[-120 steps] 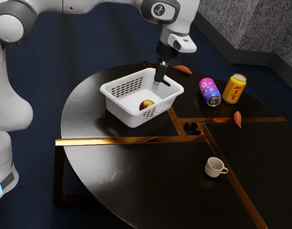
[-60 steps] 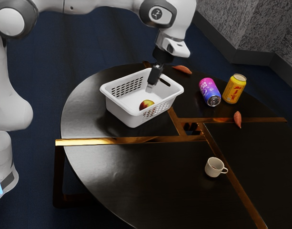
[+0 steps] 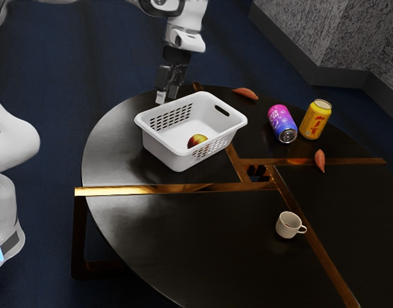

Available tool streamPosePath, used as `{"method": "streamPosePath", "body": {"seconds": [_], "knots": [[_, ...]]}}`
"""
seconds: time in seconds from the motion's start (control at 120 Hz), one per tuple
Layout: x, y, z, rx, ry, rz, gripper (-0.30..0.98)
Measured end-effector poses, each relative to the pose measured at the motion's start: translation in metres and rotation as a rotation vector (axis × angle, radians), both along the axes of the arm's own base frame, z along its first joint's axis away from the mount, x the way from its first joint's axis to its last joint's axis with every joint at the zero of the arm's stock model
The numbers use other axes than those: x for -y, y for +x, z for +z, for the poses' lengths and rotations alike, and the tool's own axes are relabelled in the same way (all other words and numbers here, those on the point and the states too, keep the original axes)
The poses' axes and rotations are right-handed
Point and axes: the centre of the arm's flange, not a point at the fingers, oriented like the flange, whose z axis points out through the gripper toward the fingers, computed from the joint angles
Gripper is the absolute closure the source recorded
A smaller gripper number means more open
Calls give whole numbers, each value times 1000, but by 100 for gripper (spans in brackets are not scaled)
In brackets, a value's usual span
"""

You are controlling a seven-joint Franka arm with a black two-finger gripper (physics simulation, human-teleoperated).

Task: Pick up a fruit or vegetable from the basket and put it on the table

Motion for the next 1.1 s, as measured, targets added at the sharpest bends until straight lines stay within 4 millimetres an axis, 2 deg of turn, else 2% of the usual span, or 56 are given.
{"method": "streamPosePath", "body": {"seconds": [0.125, 0.4, 0.458, 0.558, 0.7, 0.85, 1.1], "knots": [[-20, -12, -10, -1, -45, -18, 2], [-21, -14, -13, -4, -56, -121, 2], [-37, -13, -14, 0, -42, -116, 2], [-74, 5, -32, -12, -24, -109, 2], [-88, 14, -40, -17, 79, -151, 2], [-94, 28, -50, 4, 171, -203, 2], [-71, 46, -50, 63, 200, -293, 2]]}}
